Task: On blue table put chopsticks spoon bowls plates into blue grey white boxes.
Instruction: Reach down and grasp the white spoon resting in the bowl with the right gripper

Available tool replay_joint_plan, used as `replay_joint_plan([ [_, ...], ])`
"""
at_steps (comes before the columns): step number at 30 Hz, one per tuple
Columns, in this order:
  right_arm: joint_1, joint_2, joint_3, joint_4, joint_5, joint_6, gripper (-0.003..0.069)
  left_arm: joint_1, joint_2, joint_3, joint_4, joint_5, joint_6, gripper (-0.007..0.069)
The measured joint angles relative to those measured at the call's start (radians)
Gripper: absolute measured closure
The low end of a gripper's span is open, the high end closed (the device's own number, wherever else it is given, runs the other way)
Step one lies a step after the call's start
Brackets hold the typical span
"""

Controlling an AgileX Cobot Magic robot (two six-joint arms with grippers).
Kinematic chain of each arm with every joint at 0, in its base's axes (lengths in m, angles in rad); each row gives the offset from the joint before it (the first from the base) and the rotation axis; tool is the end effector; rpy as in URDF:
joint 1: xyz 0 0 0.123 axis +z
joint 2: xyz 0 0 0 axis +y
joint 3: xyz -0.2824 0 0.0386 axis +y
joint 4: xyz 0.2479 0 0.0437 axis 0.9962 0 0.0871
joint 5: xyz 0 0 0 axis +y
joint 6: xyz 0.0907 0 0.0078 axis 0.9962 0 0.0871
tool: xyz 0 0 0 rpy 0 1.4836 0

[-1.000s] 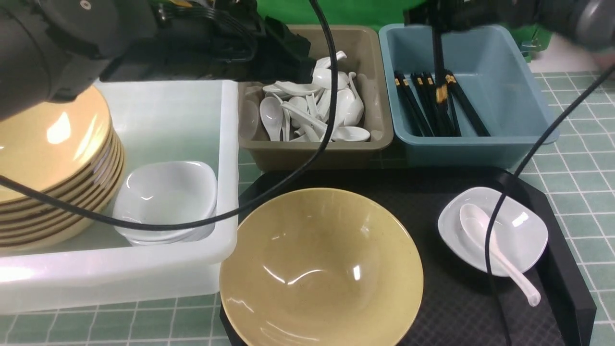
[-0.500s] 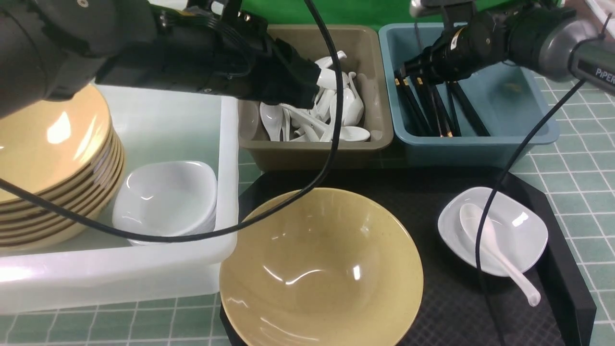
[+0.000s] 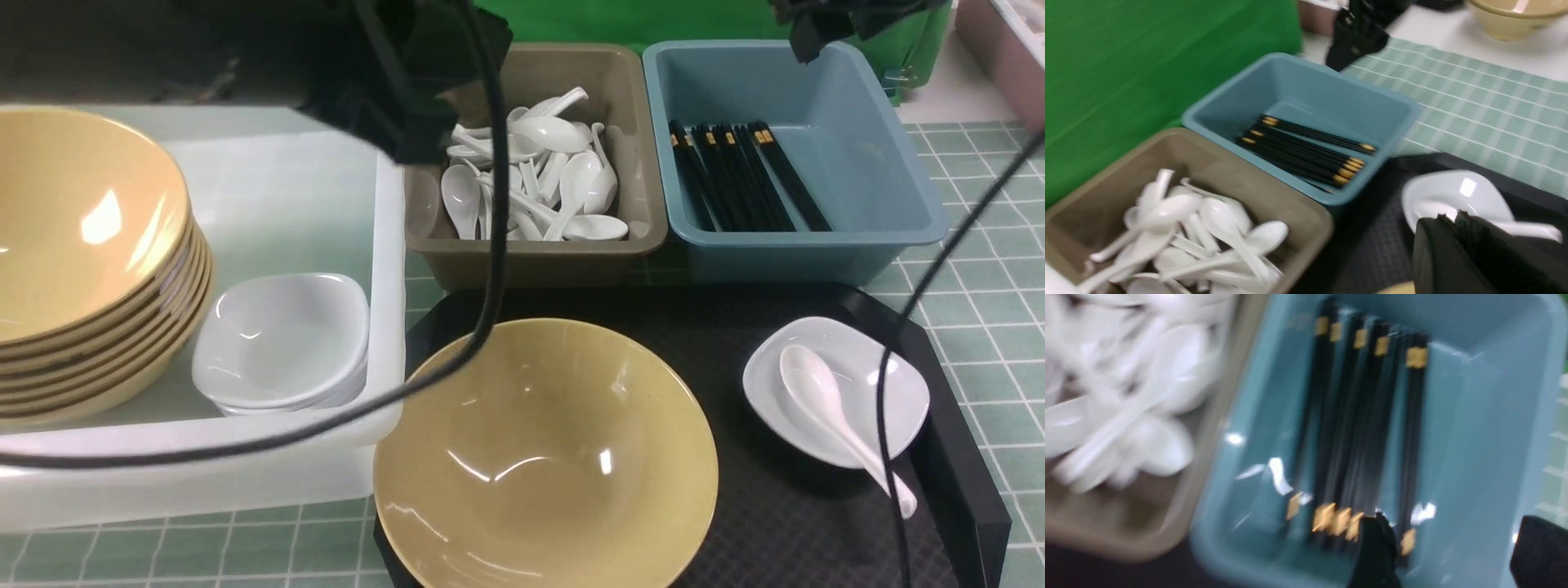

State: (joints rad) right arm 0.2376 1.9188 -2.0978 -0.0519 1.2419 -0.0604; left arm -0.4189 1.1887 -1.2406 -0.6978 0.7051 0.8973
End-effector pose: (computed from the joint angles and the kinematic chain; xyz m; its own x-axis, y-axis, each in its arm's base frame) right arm 0.4089 0.0944 0.3871 -0.7862 -0.2696 -0.5561 -0.2697 0.9593 -0.0838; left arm 0.2136 -0.1367 0.4207 -0.1365 0.3823 -0.9139 0.8013 0.5851 0.1251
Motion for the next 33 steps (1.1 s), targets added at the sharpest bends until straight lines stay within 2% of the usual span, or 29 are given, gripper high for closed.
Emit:
replay_joint_plan([
  [3, 0.025, -0.135, 0.185, 0.029, 0.002, -0.029, 0.0187, 0.000, -0.014, 0.000, 0.013, 0.113, 0.002, 0.0623],
  [4, 0.027, -0.145, 0.185, 0.029, 0.002, -0.029, 0.0187, 0.000, -0.014, 0.000, 0.013, 0.113, 0.002, 0.0623],
  [7, 0.054, -0.309, 0.456, 0.038, 0.002, -0.047, 0.0187, 0.000, -0.014, 0.014, 0.019, 0.226, 0.016, 0.0623],
  [12, 0.055, -0.425, 0.797, 0.033, -0.059, -0.044, 0.0187, 0.000, -0.013, 0.060, 0.021, 0.245, 0.031, 0.0623],
  [13, 0.055, -0.426, 0.809, 0.033, -0.066, -0.043, 0.0187, 0.000, -0.013, 0.063, 0.021, 0.244, 0.032, 0.0623],
  [16, 0.055, -0.423, 0.990, 0.032, -0.212, -0.014, 0.0187, 0.000, -0.006, 0.083, 0.020, 0.235, 0.044, 0.0623],
  [23, 0.055, -0.322, 1.052, 0.032, -0.378, 0.011, 0.0185, 0.000, 0.013, 0.092, 0.001, 0.224, 0.053, 0.0623],
  [33, 0.055, -0.188, 1.053, 0.032, -0.475, 0.012, 0.0186, 0.000, 0.028, 0.092, -0.008, 0.220, 0.055, 0.0623],
])
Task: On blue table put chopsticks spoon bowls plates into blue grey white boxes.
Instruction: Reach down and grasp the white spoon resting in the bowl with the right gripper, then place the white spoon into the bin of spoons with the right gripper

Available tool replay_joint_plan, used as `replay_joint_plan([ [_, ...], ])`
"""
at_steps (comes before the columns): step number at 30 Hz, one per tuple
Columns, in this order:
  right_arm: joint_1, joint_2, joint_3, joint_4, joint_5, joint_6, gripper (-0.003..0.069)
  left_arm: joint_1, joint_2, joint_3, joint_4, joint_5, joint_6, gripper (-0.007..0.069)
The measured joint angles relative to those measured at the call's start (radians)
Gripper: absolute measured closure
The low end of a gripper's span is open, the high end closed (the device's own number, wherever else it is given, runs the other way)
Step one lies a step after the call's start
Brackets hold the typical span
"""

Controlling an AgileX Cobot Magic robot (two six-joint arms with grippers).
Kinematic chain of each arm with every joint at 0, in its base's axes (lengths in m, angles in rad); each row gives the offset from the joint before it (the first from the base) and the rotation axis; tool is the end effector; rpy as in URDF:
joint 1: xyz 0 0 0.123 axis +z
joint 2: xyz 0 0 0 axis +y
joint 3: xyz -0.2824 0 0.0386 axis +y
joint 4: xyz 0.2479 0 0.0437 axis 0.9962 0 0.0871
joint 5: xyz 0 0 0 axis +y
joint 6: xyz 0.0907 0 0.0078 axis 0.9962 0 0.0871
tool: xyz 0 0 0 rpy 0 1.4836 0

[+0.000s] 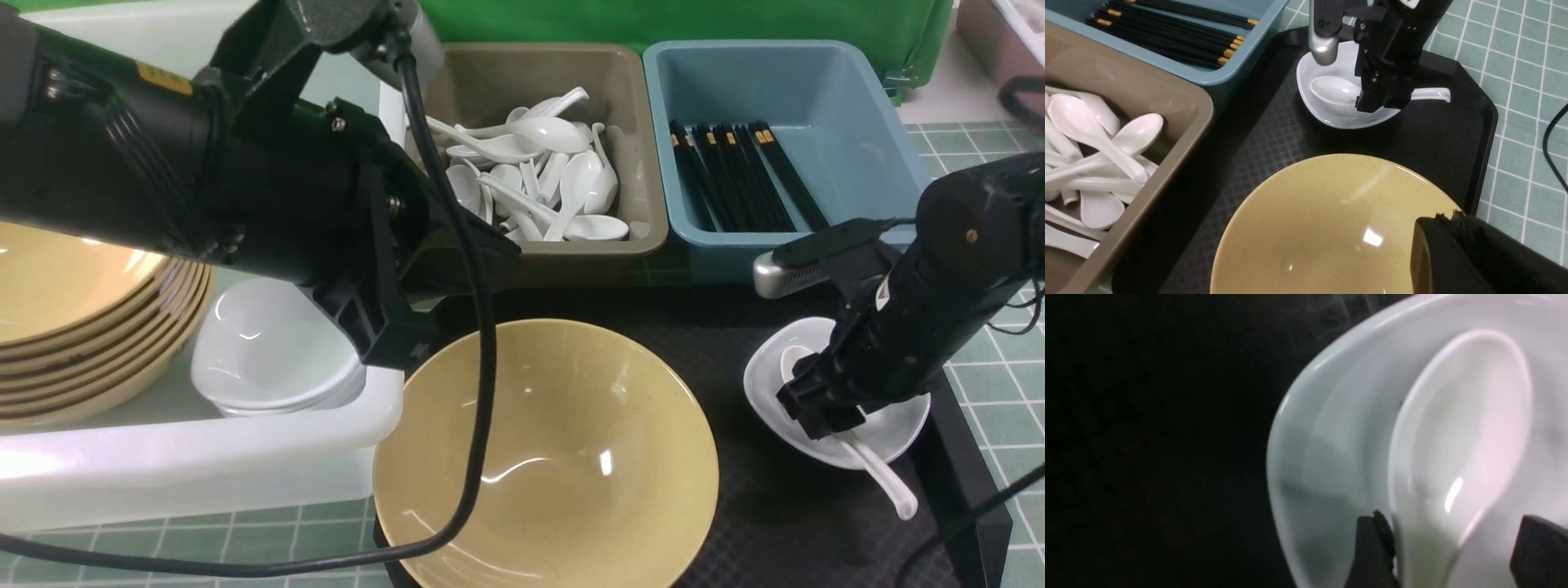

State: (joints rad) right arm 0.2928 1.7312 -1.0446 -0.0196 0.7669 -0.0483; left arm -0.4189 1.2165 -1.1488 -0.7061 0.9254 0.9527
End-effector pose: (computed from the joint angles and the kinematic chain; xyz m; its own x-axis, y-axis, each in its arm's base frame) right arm 0.3077 0.0915 0.1831 -0.9178 -0.3418 -0.2019 -0.3439 0.9387 -0.0260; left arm 0.2039 -0.1425 0.3738 -0.2484 0.5419 -0.8029 0.9034 0.4286 0.0097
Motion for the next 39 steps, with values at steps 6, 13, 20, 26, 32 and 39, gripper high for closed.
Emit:
replay_joint_plan([
  [6, 0.000, 0.036, 0.000, -0.001, -0.025, -0.001, 0.0215, 0.000, 0.017, 0.001, 0.000, 0.000, 0.002, 0.0623],
  [13, 0.000, 0.036, 0.000, 0.000, -0.025, -0.006, 0.0313, 0.000, 0.024, 0.001, 0.000, -0.015, 0.015, 0.0623],
  [20, 0.000, -0.016, -0.042, 0.000, 0.024, -0.030, 0.0313, 0.052, 0.025, 0.001, 0.073, -0.097, -0.083, 0.0623],
  [26, 0.021, -0.122, -0.237, 0.000, 0.064, -0.057, 0.0315, 0.278, 0.061, 0.002, 0.190, -0.148, -0.311, 0.0623],
  [32, 0.114, -0.080, -0.480, 0.001, 0.004, -0.078, 0.0315, 0.312, 0.063, 0.004, 0.147, -0.153, -0.225, 0.0623],
  [39, 0.188, 0.220, -0.851, 0.008, -0.103, -0.035, 0.0315, 0.312, 0.063, 0.004, -0.082, -0.129, 0.037, 0.0623],
])
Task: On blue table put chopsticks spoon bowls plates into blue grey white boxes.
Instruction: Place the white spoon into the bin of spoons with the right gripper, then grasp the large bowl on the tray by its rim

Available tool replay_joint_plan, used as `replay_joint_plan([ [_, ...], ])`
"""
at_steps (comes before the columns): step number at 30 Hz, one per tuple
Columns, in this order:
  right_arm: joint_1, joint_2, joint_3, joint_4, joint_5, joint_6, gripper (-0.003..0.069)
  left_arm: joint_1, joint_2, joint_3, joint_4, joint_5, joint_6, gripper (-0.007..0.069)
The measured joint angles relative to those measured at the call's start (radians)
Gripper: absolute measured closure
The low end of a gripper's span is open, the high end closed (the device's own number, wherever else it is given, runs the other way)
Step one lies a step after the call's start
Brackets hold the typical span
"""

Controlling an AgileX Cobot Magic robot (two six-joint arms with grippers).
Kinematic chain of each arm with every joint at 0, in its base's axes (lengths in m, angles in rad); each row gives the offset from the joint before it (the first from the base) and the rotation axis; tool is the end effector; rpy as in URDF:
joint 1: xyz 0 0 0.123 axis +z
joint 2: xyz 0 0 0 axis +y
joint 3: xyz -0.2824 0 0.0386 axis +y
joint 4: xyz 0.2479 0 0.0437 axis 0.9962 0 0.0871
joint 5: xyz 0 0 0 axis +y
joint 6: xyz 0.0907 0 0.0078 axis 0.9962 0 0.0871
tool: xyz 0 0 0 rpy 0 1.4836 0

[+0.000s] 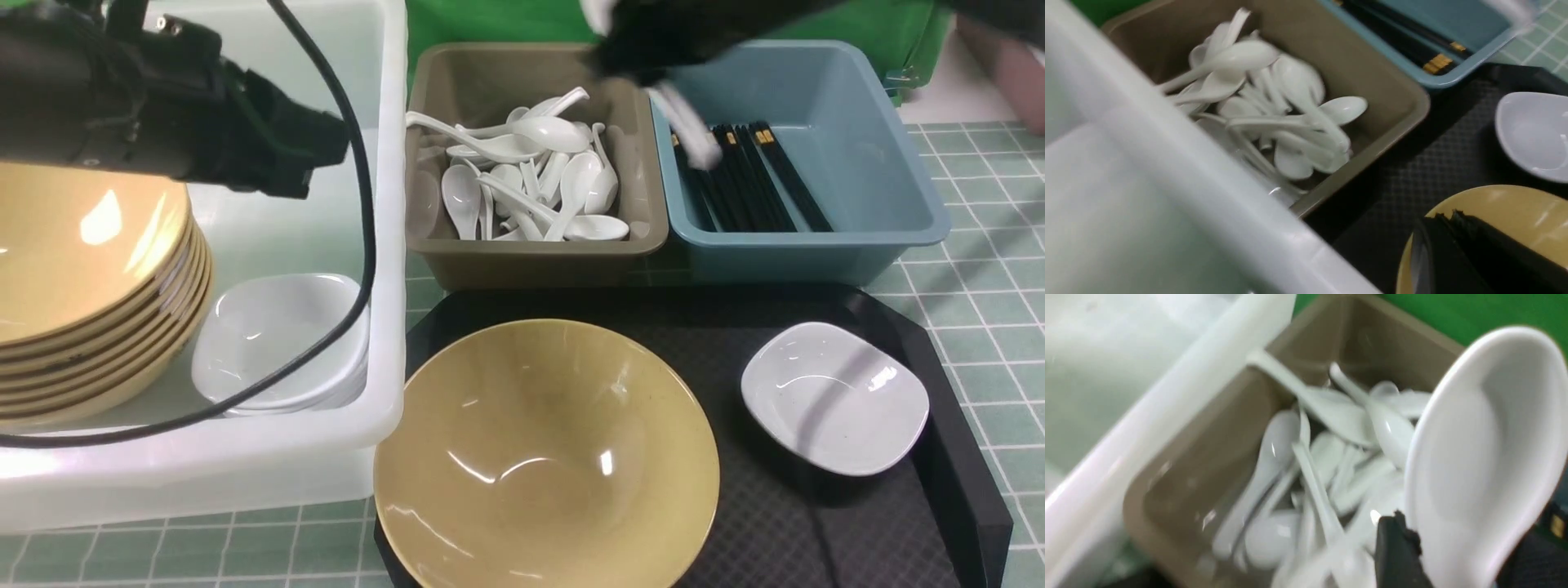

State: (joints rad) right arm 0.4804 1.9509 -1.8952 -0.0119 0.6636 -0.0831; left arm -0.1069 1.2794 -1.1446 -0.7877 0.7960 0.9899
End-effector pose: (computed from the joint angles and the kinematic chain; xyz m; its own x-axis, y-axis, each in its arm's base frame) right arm 0.4117 0.2138 0.3469 -0.4795 -0.3540 -0.8030 -0.5033 0.8605 -0.0788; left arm 0.2622 -0.0746 0.3656 -0.3964 0.3620 -0.8437 0.6799 0.7333 -0.0048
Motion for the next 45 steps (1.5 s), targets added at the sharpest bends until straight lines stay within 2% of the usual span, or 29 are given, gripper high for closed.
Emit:
replay_joint_plan([
  [3, 0.000, 0.148, -0.134, 0.000, -0.005, 0.029, 0.0315, 0.000, 0.000, 0.000, -0.042, 0.049, 0.066, 0.0623],
  [8, 0.000, 0.345, -0.304, 0.000, -0.003, 0.038, 0.0316, 0.000, 0.000, 0.000, -0.051, 0.102, 0.094, 0.0623],
  [13, 0.000, 0.426, -0.370, -0.001, 0.032, 0.061, 0.0293, 0.000, 0.000, 0.000, -0.051, 0.103, 0.098, 0.0623],
  [17, 0.000, 0.433, -0.450, -0.001, 0.179, 0.054, 0.0195, 0.000, 0.000, 0.000, -0.048, 0.103, 0.097, 0.0623],
  [20, 0.000, 0.418, -0.532, -0.002, 0.336, 0.002, 0.0176, 0.000, 0.000, 0.000, -0.047, 0.103, 0.095, 0.0623],
  [23, 0.000, 0.386, -0.637, -0.001, 0.523, -0.084, 0.0193, -0.007, 0.001, -0.007, -0.048, 0.103, 0.079, 0.0623],
  [25, 0.000, 0.343, -0.658, 0.000, 0.566, -0.109, 0.0223, -0.032, 0.002, -0.031, -0.028, 0.103, 0.035, 0.0623],
  [27, 0.000, 0.280, -0.653, 0.012, 0.583, -0.124, 0.0280, -0.089, 0.015, -0.086, 0.046, 0.118, -0.049, 0.0623],
  [29, 0.000, 0.241, -0.635, 0.027, 0.586, -0.130, 0.0319, -0.128, 0.029, -0.126, 0.104, 0.136, -0.112, 0.0623],
  [32, 0.000, 0.097, -0.495, 0.059, 0.588, -0.140, 0.0447, -0.265, 0.109, -0.253, 0.323, 0.223, -0.340, 0.0621],
  [33, 0.000, 0.088, -0.484, 0.060, 0.588, -0.140, 0.0453, -0.265, 0.109, -0.253, 0.336, 0.229, -0.353, 0.0620],
  [34, 0.000, 0.021, -0.397, 0.064, 0.588, -0.155, 0.0494, -0.314, 0.150, -0.291, 0.412, 0.273, -0.421, 0.0618],
  [37, 0.000, -0.148, -0.164, 0.064, 0.591, -0.187, 0.0557, -0.409, 0.265, -0.347, 0.588, 0.364, -0.559, 0.0594],
  [38, 0.000, -0.159, -0.148, 0.064, 0.591, -0.190, 0.0563, -0.409, 0.265, -0.347, 0.588, 0.369, -0.564, 0.0592],
  [40, 0.000, -0.294, 0.046, 0.064, 0.591, -0.209, 0.0584, -0.450, 0.360, -0.372, 0.652, 0.410, -0.602, 0.0519],
  [41, 0.000, -0.314, 0.075, 0.064, 0.591, -0.209, 0.0585, -0.452, 0.367, -0.372, 0.654, 0.411, -0.603, 0.0512],
  [44, 0.000, -0.463, 0.310, 0.064, 0.570, -0.210, 0.0589, -0.462, 0.485, -0.397, 0.679, 0.394, -0.615, 0.0342],
  [45, 0.000, -0.463, 0.310, 0.064, 0.570, -0.210, 0.0589, -0.462, 0.490, -0.399, 0.681, 0.394, -0.615, 0.0342],
])
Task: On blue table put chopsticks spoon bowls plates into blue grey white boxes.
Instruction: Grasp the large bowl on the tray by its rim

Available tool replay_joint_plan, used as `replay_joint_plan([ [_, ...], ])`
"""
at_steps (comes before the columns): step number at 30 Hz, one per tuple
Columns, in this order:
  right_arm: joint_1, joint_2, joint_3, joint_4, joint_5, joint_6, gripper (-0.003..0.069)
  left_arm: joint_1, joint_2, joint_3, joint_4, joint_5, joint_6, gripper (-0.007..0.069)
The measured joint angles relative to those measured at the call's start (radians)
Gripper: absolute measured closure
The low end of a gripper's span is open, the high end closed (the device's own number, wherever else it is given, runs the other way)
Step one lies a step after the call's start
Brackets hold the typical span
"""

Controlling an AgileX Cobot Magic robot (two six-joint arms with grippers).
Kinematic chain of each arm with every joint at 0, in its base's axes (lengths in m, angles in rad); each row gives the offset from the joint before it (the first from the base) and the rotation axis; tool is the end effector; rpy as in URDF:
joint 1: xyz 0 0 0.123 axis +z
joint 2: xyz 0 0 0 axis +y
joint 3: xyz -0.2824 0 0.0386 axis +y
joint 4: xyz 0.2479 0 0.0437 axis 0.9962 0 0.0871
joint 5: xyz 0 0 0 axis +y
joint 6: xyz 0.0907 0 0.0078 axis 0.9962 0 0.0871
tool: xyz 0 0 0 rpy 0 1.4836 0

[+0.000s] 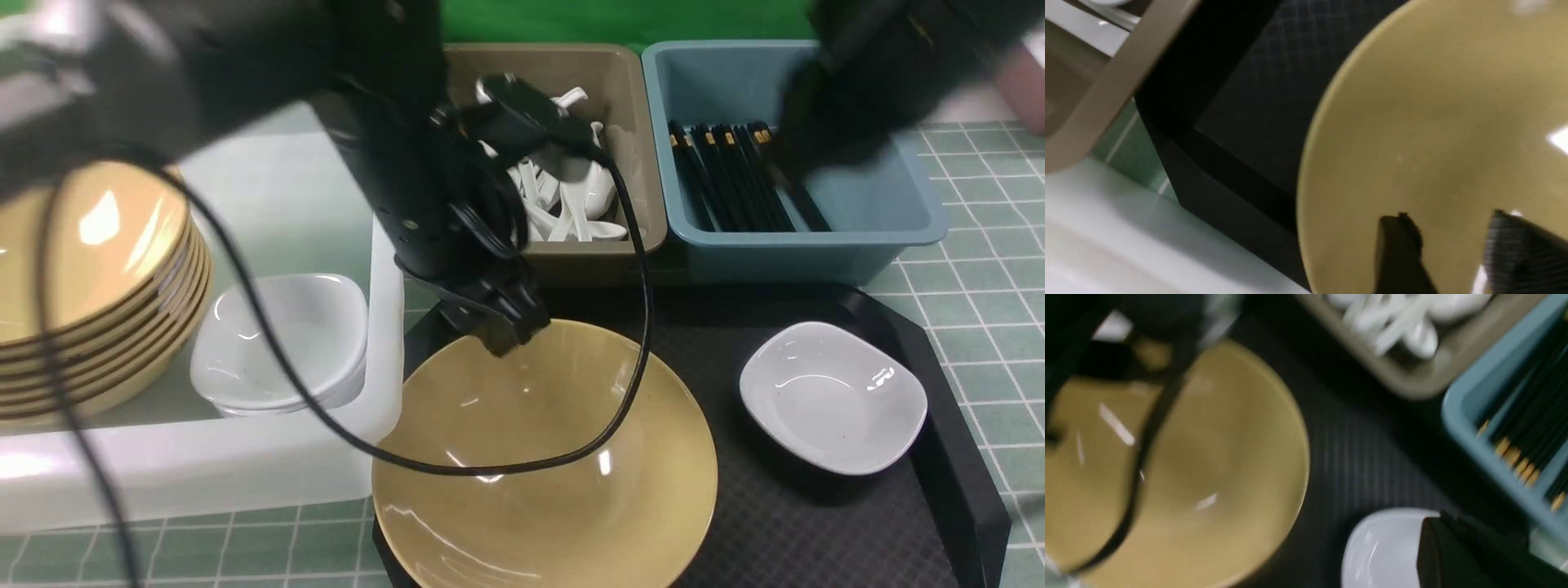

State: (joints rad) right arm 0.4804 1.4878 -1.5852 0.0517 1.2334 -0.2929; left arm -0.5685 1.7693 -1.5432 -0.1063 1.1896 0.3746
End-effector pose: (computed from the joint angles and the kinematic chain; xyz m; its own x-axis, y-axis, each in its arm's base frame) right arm 0.2665 0.1439 0.3964 -0.6079 -0.6235 -0.4916 -0.6742 0.7324 -0.0952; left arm 0.3042 -0.2050 0.2913 -0.5896 0.7648 -0.2598 0.7937 0.6082 -0.0108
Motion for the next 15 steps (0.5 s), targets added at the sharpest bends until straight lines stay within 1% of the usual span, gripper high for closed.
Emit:
replay_joint_plan([
  [1, 0.000, -0.044, 0.082, 0.000, -0.021, 0.000, 0.0589, 0.000, 0.032, -0.009, 0.019, -0.023, 0.000, 0.0278],
  [3, 0.000, -0.101, 0.167, 0.000, -0.050, 0.001, 0.0589, 0.000, 0.069, -0.021, 0.045, -0.052, 0.000, 0.0193],
  [4, 0.000, -0.115, 0.191, 0.000, -0.059, 0.003, 0.0589, 0.000, 0.088, -0.027, 0.056, -0.071, 0.000, 0.0160],
  [5, 0.000, -0.121, 0.201, 0.000, -0.062, 0.004, 0.0589, 0.000, 0.094, -0.029, 0.057, -0.074, 0.000, 0.0155],
  [6, 0.000, -0.136, 0.225, 0.000, -0.069, 0.007, 0.0589, 0.000, 0.107, -0.034, 0.062, -0.096, 0.000, 0.0133],
  [11, 0.000, -0.152, 0.253, 0.000, -0.084, 0.008, 0.0587, 0.000, 0.162, -0.038, 0.074, -0.163, 0.003, 0.0115],
  [13, 0.000, -0.152, 0.253, 0.000, -0.093, 0.008, 0.0584, 0.000, 0.181, -0.038, 0.061, -0.165, 0.003, 0.0121],
  [15, 0.000, -0.152, 0.253, 0.000, -0.100, 0.008, 0.0582, 0.000, 0.199, -0.038, 0.035, -0.154, 0.003, 0.0152],
])
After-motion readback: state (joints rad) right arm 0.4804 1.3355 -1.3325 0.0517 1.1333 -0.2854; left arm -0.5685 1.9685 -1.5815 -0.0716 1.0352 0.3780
